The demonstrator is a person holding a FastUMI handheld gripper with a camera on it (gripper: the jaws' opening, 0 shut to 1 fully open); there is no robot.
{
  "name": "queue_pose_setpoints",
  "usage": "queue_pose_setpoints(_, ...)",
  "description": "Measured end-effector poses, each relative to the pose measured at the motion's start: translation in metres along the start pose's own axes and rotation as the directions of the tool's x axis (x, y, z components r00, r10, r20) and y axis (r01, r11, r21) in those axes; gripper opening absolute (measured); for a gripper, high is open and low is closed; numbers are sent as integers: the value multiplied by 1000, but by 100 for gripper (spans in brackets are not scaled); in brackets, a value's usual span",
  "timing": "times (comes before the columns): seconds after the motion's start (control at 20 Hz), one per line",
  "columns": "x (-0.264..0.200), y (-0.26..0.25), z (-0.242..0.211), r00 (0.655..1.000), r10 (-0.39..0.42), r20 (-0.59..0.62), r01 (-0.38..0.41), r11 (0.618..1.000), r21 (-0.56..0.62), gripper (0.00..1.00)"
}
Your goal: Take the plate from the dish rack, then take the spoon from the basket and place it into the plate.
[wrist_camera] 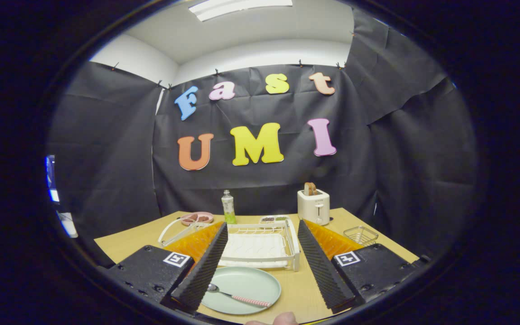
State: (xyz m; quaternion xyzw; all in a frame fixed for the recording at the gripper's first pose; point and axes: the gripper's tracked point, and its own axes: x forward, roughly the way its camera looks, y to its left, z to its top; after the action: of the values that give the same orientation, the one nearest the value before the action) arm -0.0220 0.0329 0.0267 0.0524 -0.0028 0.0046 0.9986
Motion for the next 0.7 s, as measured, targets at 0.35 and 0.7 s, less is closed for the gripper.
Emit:
queue_pose_setpoints(0.35, 0, 28, 6, 1000, -23, -3, 23, 999, -44, 100)
queue_pose_setpoints(0.7, 1, 59, -7, 998, -7, -63, 2, 997, -79, 100)
